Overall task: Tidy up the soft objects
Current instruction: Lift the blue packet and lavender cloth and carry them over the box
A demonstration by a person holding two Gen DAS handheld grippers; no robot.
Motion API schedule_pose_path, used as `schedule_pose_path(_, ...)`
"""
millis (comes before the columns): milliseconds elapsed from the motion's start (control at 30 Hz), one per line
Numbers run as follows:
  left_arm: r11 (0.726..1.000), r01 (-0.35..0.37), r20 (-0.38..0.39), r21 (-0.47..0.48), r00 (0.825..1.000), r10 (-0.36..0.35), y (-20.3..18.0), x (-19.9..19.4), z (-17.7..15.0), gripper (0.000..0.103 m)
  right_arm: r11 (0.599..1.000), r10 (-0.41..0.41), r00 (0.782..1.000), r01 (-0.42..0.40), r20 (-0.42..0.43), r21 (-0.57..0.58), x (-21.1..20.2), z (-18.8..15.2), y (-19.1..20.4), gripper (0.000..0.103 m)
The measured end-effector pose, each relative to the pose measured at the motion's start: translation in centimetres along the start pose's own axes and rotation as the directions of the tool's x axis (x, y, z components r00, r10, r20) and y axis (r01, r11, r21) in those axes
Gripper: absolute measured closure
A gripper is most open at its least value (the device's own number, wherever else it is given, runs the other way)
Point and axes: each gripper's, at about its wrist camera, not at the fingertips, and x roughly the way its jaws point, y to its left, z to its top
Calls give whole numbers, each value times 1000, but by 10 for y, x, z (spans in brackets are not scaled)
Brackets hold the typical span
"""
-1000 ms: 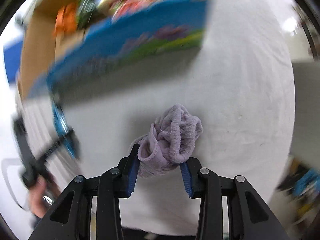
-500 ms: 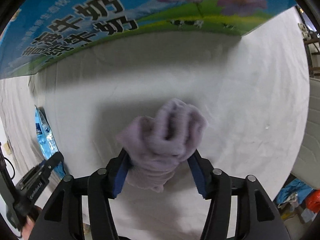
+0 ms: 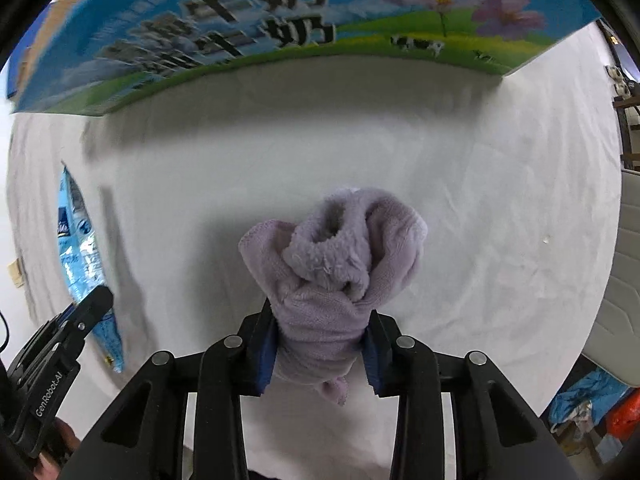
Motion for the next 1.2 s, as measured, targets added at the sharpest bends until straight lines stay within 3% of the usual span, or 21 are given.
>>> schedule_pose_path(200, 996, 50, 78, 70, 995, -56, -22, -46, -1, 88, 996, 88, 994, -86, 66, -26, -66, -11, -2, 66)
schedule_pose_path(367, 987, 88, 149, 136, 983, -108, -40, -95, 31, 88, 990, 131, 981, -123, 140, -63, -134, -17, -11, 66)
schedule_pose_path(467, 980, 95, 184, 174, 975, -127, -52, -114, 46, 88, 988, 147, 972, -134, 182, -83, -175, 0, -15, 66)
schedule_pose_path(567, 973, 81, 223, 216, 966, -130, -69, -126, 67, 88, 987, 147, 963, -129, 224, -94, -179, 18, 15, 66)
schedule_pose_path(700, 964, 63, 259, 257, 957, -131, -83, -135, 91, 88, 987, 151, 954, -131, 260, -93, -206, 44, 18, 66)
schedule_pose_path(967, 967, 57, 254, 249, 959, -122, -86, -129, 141, 88, 991, 132, 953, -117, 274, -72, -195, 97, 27, 66)
schedule_pose_path(1200, 987, 111, 183, 120, 974, -132, -68, -88, 186, 88, 993, 107, 963, -94, 245, -65, -154, 153, 35, 66)
